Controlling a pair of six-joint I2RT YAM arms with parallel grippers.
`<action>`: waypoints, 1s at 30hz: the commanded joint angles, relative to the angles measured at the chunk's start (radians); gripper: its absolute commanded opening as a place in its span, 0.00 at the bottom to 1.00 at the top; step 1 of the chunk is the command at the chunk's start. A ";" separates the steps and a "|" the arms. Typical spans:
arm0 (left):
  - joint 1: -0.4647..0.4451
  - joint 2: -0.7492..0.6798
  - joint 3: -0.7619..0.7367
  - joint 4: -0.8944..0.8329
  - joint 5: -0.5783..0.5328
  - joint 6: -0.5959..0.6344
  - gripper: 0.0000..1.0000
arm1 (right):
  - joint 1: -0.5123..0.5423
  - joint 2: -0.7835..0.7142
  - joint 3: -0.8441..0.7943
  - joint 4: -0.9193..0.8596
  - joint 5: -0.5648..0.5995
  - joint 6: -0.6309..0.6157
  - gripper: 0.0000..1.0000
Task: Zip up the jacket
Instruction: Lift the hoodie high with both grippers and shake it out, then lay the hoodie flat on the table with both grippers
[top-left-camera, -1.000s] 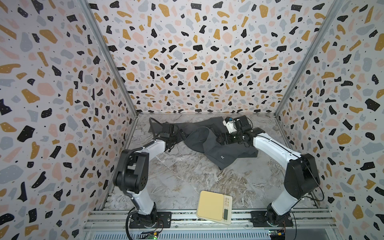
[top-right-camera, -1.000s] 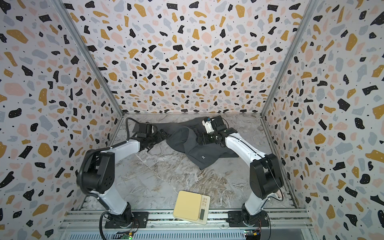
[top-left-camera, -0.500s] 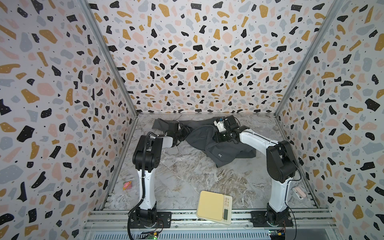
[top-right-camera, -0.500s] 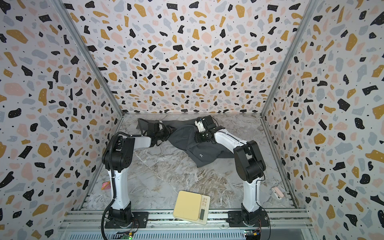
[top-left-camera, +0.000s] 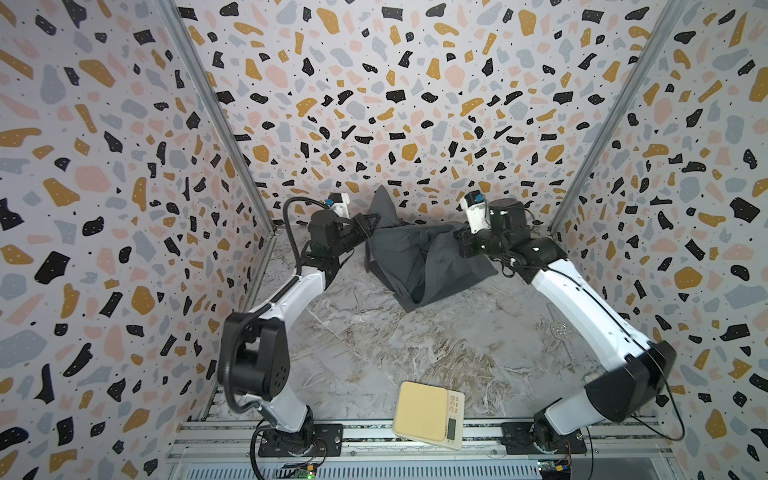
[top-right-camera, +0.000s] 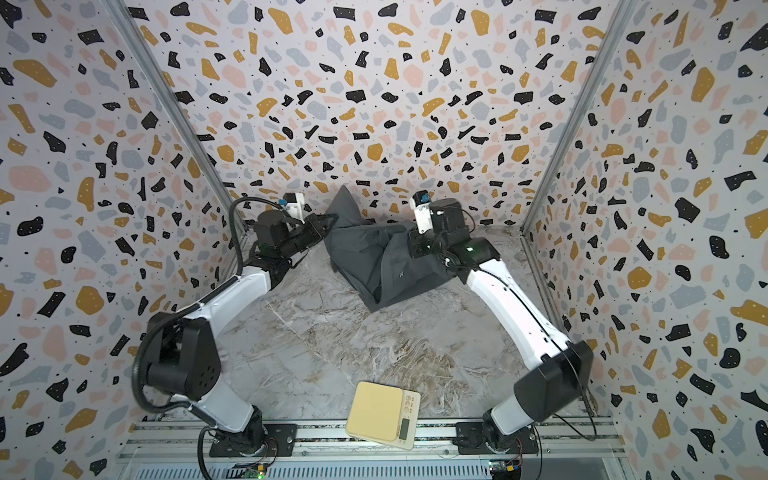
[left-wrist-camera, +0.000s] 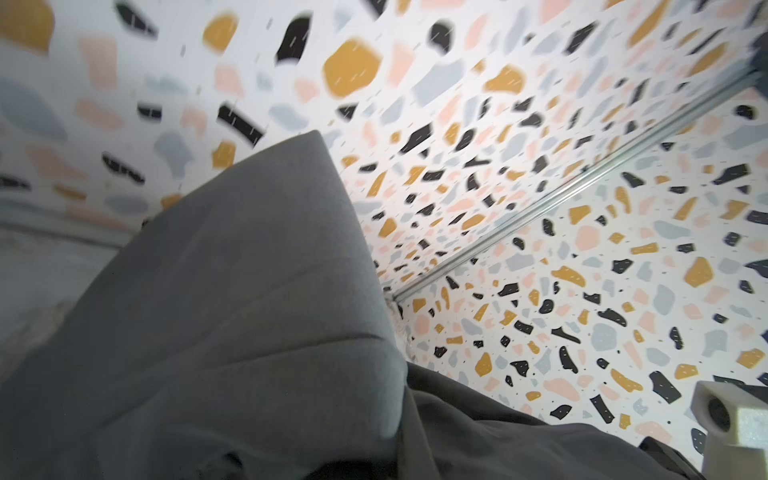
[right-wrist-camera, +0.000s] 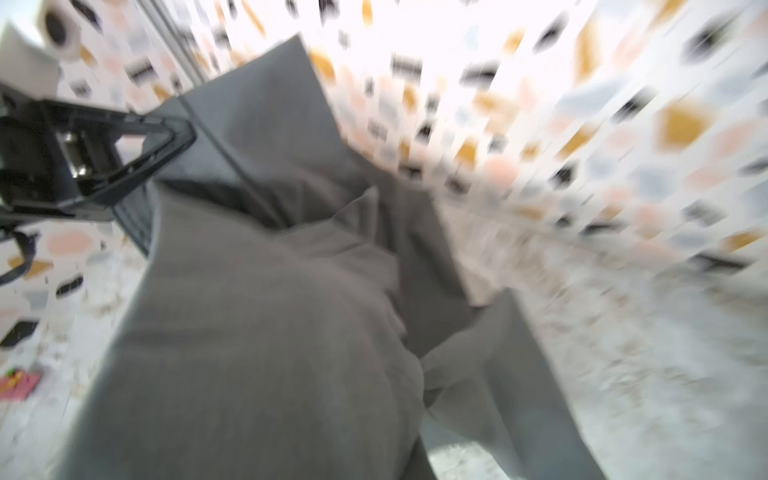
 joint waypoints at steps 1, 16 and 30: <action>0.000 -0.138 0.050 -0.097 -0.079 0.108 0.00 | -0.007 -0.158 0.050 0.046 0.152 -0.052 0.00; 0.000 -0.351 0.394 -0.631 -0.343 0.204 0.00 | -0.007 -0.223 0.473 0.047 0.367 -0.125 0.00; 0.000 -0.139 -0.245 -0.471 -0.321 0.101 0.48 | -0.208 0.447 0.333 0.119 0.167 0.084 0.02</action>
